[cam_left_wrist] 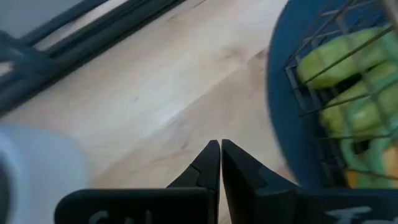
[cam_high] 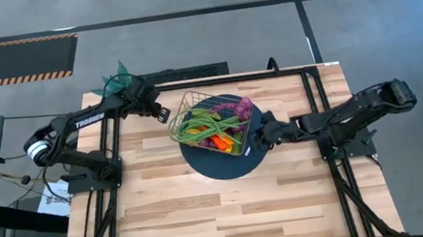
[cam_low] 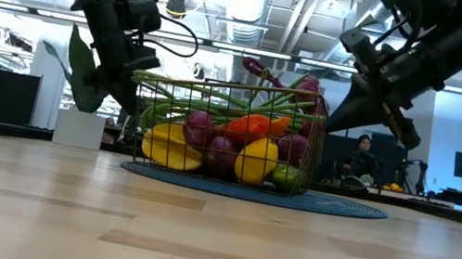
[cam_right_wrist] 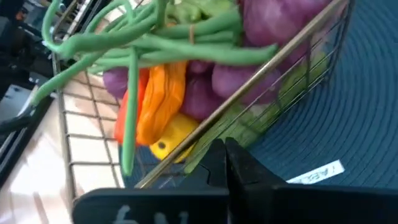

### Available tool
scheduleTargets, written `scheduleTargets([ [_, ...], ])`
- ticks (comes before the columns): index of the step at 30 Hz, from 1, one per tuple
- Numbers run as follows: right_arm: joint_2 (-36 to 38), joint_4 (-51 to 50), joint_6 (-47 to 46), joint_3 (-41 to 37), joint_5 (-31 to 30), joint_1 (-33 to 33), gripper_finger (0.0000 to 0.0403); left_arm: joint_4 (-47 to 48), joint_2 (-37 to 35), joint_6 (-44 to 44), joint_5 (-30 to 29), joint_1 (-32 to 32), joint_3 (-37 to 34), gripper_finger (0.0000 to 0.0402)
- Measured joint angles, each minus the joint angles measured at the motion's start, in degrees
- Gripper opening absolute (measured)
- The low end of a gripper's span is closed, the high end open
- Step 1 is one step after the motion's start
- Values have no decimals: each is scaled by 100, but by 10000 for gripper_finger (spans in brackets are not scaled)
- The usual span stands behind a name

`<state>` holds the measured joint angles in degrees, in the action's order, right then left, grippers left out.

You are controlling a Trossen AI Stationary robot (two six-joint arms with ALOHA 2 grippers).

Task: Build produce basket
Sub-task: Adjust the wire basket

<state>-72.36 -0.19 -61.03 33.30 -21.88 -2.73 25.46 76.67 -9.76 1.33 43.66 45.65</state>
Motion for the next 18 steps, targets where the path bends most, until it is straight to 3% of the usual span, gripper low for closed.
scheduleTargets([
  [10, 11, 215, 693, 0, 763, 672, 0, -719, 224, -712, 950, -457, 0, 0],
  [15, 11, 201, 917, -3, 1043, 908, 1, -899, 222, -1032, 915, -944, -1, 0],
  [18, 15, 154, 1045, -4, 1250, 1002, 1, -891, 218, -1188, 596, -1249, -2, 0],
])
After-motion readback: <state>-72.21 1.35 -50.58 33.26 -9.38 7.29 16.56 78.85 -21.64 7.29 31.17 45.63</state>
